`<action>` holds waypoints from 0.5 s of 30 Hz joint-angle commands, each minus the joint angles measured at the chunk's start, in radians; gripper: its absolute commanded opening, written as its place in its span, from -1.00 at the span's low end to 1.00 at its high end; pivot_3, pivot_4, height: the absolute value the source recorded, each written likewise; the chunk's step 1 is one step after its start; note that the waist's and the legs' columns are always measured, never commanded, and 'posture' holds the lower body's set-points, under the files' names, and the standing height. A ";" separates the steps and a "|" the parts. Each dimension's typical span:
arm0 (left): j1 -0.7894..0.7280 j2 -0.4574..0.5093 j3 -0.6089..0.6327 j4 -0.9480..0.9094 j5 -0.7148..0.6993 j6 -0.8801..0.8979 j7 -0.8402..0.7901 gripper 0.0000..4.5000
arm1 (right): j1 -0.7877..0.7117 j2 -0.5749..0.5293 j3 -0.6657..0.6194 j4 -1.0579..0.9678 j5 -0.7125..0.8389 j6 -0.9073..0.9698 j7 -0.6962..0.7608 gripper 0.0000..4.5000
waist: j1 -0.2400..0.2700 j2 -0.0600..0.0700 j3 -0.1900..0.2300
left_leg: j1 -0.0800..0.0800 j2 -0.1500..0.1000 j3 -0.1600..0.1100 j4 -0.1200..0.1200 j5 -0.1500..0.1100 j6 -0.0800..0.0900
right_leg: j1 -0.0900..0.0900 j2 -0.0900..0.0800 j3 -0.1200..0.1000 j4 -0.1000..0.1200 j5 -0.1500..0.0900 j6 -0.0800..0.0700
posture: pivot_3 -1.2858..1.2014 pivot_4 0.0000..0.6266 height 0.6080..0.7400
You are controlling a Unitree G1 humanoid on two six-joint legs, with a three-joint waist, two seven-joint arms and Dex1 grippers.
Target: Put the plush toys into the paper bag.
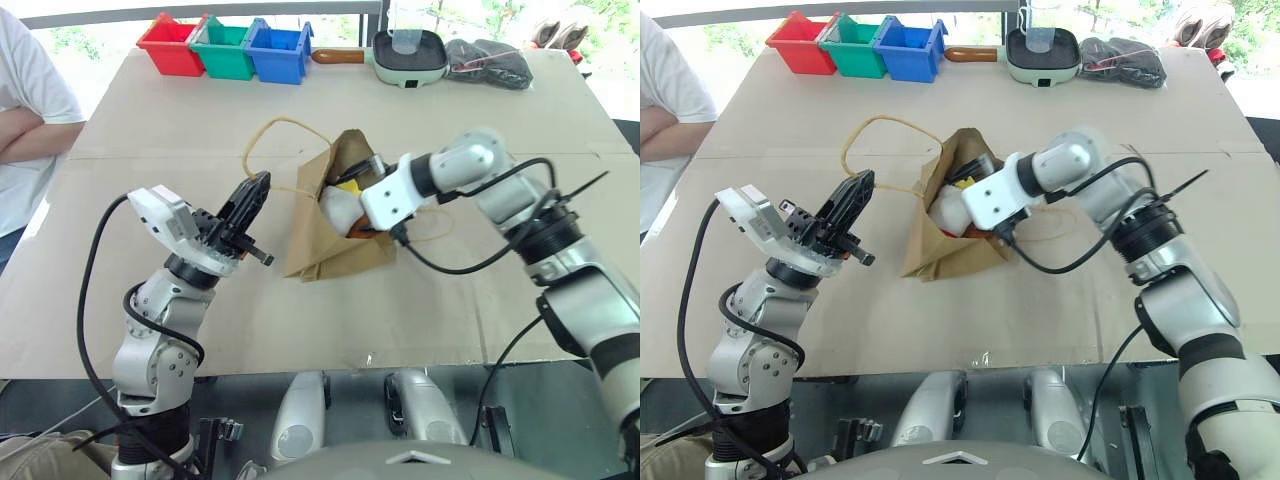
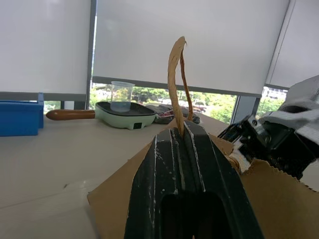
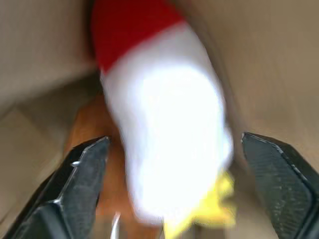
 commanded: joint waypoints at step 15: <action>-0.003 0.009 0.062 0.006 -0.020 -0.054 -0.016 -1.00 | 0.497 -0.037 -0.742 -0.741 0.509 1.539 -0.371 0.72 | 0.003 -0.001 -0.001 | 0.001 0.000 0.002 0.000 0.000 0.000 | 0.001 0.001 0.002 0.000 0.000 0.000 | 0.03 -0.52 1.00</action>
